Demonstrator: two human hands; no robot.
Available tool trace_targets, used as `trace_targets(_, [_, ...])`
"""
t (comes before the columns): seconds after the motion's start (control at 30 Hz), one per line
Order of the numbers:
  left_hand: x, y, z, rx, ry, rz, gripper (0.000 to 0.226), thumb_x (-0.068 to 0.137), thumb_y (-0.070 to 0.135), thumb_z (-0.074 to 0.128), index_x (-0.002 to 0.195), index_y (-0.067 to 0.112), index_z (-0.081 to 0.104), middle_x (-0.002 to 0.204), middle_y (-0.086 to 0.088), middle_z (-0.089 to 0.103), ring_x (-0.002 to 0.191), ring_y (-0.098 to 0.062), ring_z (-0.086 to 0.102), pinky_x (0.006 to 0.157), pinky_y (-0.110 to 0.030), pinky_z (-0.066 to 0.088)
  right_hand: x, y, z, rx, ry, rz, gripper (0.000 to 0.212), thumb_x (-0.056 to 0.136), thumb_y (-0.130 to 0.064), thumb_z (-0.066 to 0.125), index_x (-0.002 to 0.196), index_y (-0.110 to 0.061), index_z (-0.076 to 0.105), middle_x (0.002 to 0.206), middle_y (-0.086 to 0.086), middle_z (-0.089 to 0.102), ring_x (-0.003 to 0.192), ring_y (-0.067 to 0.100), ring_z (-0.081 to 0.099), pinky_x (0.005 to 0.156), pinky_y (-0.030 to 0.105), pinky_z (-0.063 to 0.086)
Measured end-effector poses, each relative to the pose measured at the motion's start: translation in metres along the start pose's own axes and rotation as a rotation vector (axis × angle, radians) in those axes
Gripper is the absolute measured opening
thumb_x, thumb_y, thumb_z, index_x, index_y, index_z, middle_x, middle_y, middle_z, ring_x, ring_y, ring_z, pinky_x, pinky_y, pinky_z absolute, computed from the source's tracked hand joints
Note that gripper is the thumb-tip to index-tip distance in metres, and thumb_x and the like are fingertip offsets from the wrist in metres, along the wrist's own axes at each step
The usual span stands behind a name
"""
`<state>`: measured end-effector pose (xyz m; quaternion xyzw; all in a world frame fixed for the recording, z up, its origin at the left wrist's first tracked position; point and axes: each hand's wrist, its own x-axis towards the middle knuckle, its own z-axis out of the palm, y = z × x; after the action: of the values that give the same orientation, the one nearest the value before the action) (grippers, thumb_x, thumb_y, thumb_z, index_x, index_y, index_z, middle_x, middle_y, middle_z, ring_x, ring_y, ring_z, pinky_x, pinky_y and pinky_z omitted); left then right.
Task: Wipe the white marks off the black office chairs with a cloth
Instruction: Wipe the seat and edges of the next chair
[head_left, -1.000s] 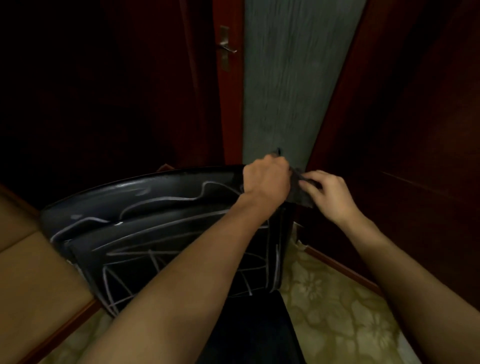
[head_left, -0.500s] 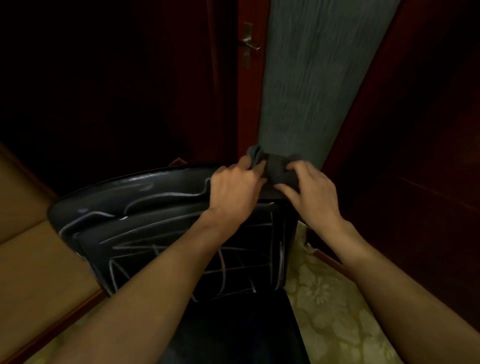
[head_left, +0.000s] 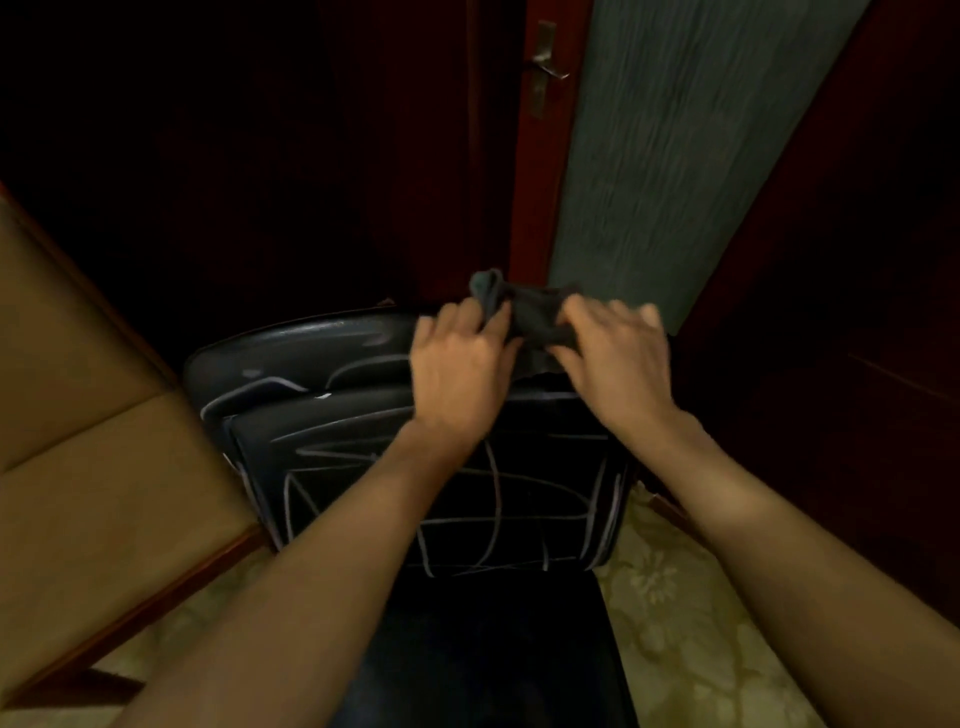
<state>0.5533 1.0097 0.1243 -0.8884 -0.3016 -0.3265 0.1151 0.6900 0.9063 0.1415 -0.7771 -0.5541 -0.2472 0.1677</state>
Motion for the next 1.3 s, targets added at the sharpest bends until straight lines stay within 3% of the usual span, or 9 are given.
trace_targets(0.13, [0.005, 0.015, 0.007, -0.011, 0.038, 0.042, 0.027, 0.089, 0.029, 0.066, 0.109, 0.013, 0.073, 0.085, -0.010, 0.061, 0.078, -0.031, 0.057, 0.068, -0.039, 0.034, -0.009, 0.007, -0.004, -0.028, -0.018, 0.095, 0.027, 0.084, -0.034, 0.072, 0.099, -0.015, 0.059, 0.085, 0.005, 0.066, 0.080, 0.029, 0.061, 0.072, 0.038, 0.030])
trace_targets(0.23, [-0.005, -0.020, 0.003, 0.025, 0.070, 0.040, 0.034, 0.093, 0.033, 0.057, 0.118, 0.013, 0.070, 0.087, -0.010, 0.062, 0.080, -0.031, 0.058, 0.070, -0.040, 0.034, 0.005, -0.022, 0.002, 0.007, -0.004, 0.031, 0.031, 0.085, -0.040, 0.071, 0.095, -0.013, 0.060, 0.080, 0.006, 0.067, 0.076, 0.029, 0.062, 0.070, 0.038, 0.035])
trace_targets(0.33, [-0.020, -0.066, -0.006, 0.067, 0.080, 0.023, 0.037, 0.093, 0.035, 0.055, 0.120, 0.014, 0.071, 0.087, -0.009, 0.063, 0.079, -0.030, 0.059, 0.071, -0.040, 0.034, 0.025, -0.067, 0.012, 0.000, 0.027, -0.074, 0.028, 0.079, -0.030, 0.078, 0.090, -0.012, 0.060, 0.072, 0.007, 0.063, 0.068, 0.030, 0.061, 0.065, 0.037, 0.038])
trace_targets(0.63, [-0.100, -0.214, -0.039, 0.218, 0.074, -0.187, 0.039, 0.096, 0.035, 0.057, 0.127, 0.014, 0.066, 0.087, -0.010, 0.060, 0.078, -0.033, 0.056, 0.068, -0.041, 0.037, 0.063, -0.237, 0.048, 0.081, 0.005, -0.324, 0.029, 0.074, -0.026, 0.081, 0.091, -0.012, 0.062, 0.070, 0.007, 0.064, 0.066, 0.029, 0.062, 0.065, 0.036, 0.040])
trace_targets(0.83, [-0.131, -0.255, -0.051, 0.215, 0.037, -0.403, 0.044, 0.095, 0.036, 0.049, 0.127, 0.012, 0.066, 0.083, -0.012, 0.060, 0.076, -0.034, 0.057, 0.069, -0.041, 0.030, 0.075, -0.306, 0.059, 0.032, -0.046, -0.406, 0.034, 0.077, -0.025, 0.078, 0.106, -0.018, 0.063, 0.080, 0.003, 0.069, 0.075, 0.026, 0.064, 0.070, 0.038, 0.040])
trace_targets(1.0, [-0.109, -0.220, -0.044, 0.148, 0.045, -0.393, 0.047, 0.094, 0.037, 0.051, 0.130, 0.010, 0.064, 0.087, -0.013, 0.061, 0.080, -0.034, 0.058, 0.073, -0.041, 0.033, 0.068, -0.262, 0.049, 0.042, 0.008, -0.363, 0.032, 0.072, -0.021, 0.082, 0.097, -0.013, 0.063, 0.074, 0.005, 0.067, 0.068, 0.028, 0.063, 0.065, 0.037, 0.041])
trace_targets(1.1, [-0.082, -0.181, -0.036, 0.134, 0.043, -0.320, 0.048, 0.092, 0.039, 0.049, 0.127, 0.011, 0.066, 0.088, -0.012, 0.063, 0.081, -0.033, 0.060, 0.073, -0.041, 0.037, 0.061, -0.212, 0.038, 0.035, 0.028, -0.305, 0.031, 0.074, -0.023, 0.080, 0.095, -0.010, 0.061, 0.073, 0.006, 0.067, 0.066, 0.029, 0.062, 0.064, 0.037, 0.040])
trace_targets(1.3, [-0.026, -0.086, -0.011, 0.048, 0.060, -0.122, 0.040, 0.085, 0.035, 0.067, 0.118, 0.012, 0.071, 0.086, -0.009, 0.066, 0.078, -0.030, 0.061, 0.075, -0.041, 0.036, 0.035, -0.100, 0.020, -0.058, -0.004, -0.103, 0.029, 0.080, -0.030, 0.075, 0.095, -0.010, 0.060, 0.073, 0.005, 0.066, 0.066, 0.029, 0.061, 0.067, 0.039, 0.040])
